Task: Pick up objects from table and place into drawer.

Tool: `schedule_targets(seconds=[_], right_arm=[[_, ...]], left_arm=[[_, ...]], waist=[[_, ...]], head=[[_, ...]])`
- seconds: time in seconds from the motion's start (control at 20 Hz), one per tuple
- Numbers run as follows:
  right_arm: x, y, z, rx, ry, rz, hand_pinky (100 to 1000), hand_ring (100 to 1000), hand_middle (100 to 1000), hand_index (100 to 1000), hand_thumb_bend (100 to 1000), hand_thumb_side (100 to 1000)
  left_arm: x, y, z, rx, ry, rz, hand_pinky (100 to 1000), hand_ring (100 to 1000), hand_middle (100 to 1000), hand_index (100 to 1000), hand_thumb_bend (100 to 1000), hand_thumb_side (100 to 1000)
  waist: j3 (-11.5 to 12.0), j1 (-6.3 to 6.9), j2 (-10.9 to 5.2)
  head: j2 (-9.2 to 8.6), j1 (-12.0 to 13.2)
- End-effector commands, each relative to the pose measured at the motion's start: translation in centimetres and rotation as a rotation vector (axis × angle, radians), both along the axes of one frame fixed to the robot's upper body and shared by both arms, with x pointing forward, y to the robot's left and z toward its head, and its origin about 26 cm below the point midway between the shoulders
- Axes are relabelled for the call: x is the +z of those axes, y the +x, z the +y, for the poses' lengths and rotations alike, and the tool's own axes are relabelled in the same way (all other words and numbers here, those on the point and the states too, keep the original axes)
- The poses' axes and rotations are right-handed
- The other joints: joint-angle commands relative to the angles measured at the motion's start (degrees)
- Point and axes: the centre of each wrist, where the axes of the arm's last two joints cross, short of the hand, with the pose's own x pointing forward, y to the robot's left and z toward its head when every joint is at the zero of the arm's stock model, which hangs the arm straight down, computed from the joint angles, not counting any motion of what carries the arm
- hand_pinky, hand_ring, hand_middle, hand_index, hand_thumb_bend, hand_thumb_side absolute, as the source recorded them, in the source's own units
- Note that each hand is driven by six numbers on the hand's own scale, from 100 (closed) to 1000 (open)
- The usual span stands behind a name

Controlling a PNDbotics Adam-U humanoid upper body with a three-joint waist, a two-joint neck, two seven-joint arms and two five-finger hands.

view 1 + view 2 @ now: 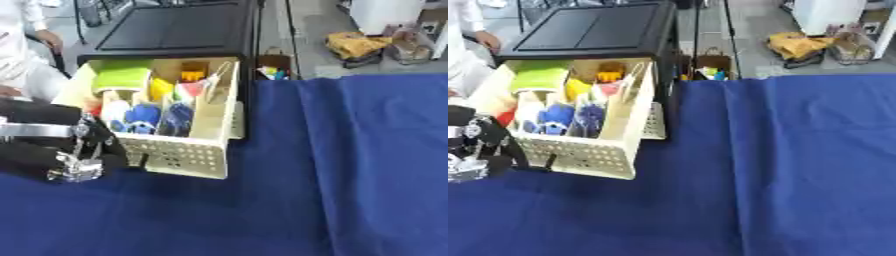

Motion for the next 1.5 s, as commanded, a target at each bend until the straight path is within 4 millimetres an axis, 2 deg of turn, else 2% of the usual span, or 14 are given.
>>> schedule_targets(seconds=[0.05, 0.75, 0.8, 0.95, 1.5], right_arm=[[0.7, -0.6, -0.2, -0.005, 0.012, -0.029, 791, 820, 652, 754, 100, 1000], [0.3, -0.5, -0.6, -0.015, 0.044, -0.026, 791, 821, 647, 753, 100, 1000], [0.3, -0.5, -0.6, -0.015, 0.045, -0.025, 791, 821, 646, 753, 100, 1000], [0.2, -0.4, -0.7, -0.019, 0.054, -0.02, 792, 822, 644, 753, 100, 1000], [0.0, -0.3, -0.6, -0.02, 0.074, -0.011, 793, 823, 638, 757, 100, 1000]], left_arm=[[0.3, -0.2, 0.3, 0.02, 0.025, 0.03, 185, 460, 568, 802, 100, 1000], [-2.1, -0.2, -0.2, 0.073, 0.009, 0.175, 181, 470, 613, 859, 100, 1000], [-2.1, -0.2, -0.3, 0.075, 0.007, 0.178, 178, 473, 650, 884, 100, 1000], [-2.4, -0.1, -0.8, 0.089, -0.025, 0.205, 181, 480, 672, 907, 100, 1000], [-2.8, 0.0, -1.9, 0.17, -0.074, 0.189, 190, 488, 689, 878, 100, 1000]], waist=[[0.15, -0.3, -0.66], [0.59, -0.84, -0.64], [0.59, -0.85, -0.63], [0.57, -0.89, -0.53], [0.05, -0.81, -0.03]], head=[[0.01, 0.15], [-0.45, -0.14], [-0.46, -0.13], [-0.6, 0.04], [-1.21, 0.51]])
